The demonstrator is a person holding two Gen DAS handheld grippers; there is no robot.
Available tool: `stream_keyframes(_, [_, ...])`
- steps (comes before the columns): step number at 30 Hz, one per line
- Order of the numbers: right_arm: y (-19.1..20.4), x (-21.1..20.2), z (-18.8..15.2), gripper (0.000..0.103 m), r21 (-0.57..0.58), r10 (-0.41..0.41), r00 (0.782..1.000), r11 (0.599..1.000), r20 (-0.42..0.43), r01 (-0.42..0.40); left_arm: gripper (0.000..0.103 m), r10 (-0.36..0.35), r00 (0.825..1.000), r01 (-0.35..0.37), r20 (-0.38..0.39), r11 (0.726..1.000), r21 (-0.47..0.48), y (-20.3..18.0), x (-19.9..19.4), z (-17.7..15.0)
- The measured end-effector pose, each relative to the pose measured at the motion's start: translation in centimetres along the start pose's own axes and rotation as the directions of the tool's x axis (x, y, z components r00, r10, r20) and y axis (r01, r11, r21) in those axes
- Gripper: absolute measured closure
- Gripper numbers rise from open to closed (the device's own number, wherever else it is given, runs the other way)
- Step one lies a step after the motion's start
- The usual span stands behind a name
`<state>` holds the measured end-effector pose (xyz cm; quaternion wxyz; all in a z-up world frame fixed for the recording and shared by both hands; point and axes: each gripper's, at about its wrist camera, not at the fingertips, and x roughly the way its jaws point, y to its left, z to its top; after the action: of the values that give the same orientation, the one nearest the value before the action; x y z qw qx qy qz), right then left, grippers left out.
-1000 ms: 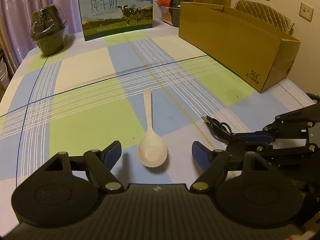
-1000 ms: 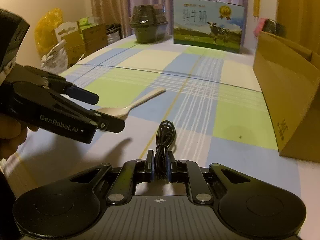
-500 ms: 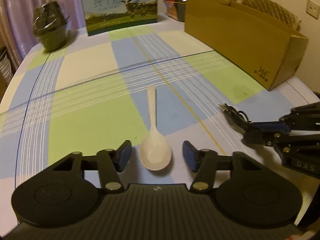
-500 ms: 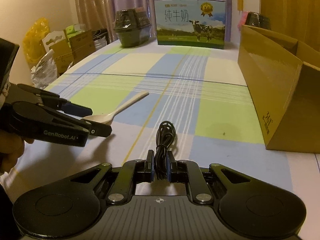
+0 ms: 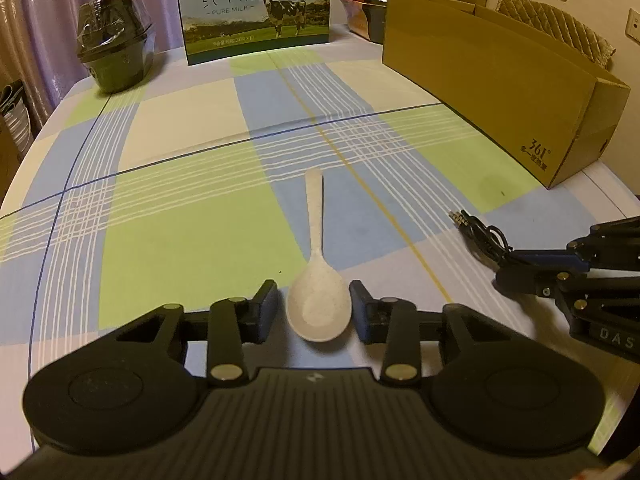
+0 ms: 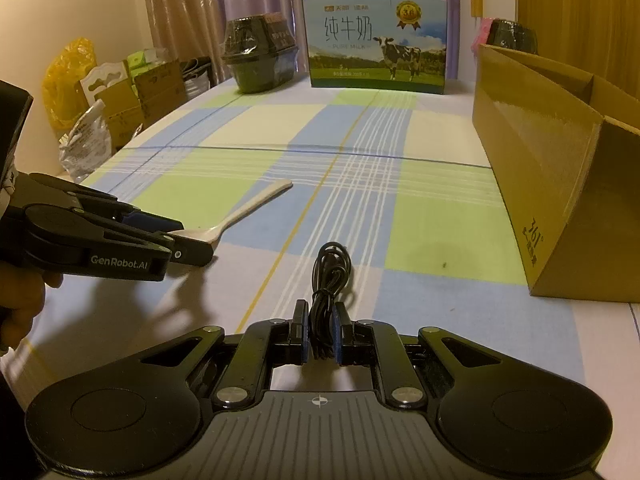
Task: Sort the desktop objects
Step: 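Close the left gripper on the white spoon bowl while the right holds the cable, then lift and carry the spoon and cable over the cardboard box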
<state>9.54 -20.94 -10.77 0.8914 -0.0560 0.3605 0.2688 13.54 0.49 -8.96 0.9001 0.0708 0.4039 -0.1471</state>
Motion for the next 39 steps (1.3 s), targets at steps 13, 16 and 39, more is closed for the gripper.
stream_keyframes(13, [0.1, 0.0, 0.1, 0.095, 0.004, -0.003, 1.000, 1.000, 0.002, 0.003, 0.075, 0.000, 1.000, 0.000, -0.016, 1.000, -0.013, -0.1, -0.3, 0.1])
stream_keyframes(16, [0.0, 0.0, 0.3, 0.095, 0.006, -0.005, 1.000, 1.000, 0.005, 0.005, 0.075, 0.002, 1.000, -0.002, -0.012, 1.000, -0.011, -0.1, -0.3, 0.1])
stream_keyframes(39, [-0.1, -1.1, 1.5, 0.095, 0.007, -0.021, 0.999, 1.000, 0.050, 0.021, 0.076, 0.003, 0.999, -0.002, 0.054, 1.000, -0.006, -0.7, -2.7, 1.1])
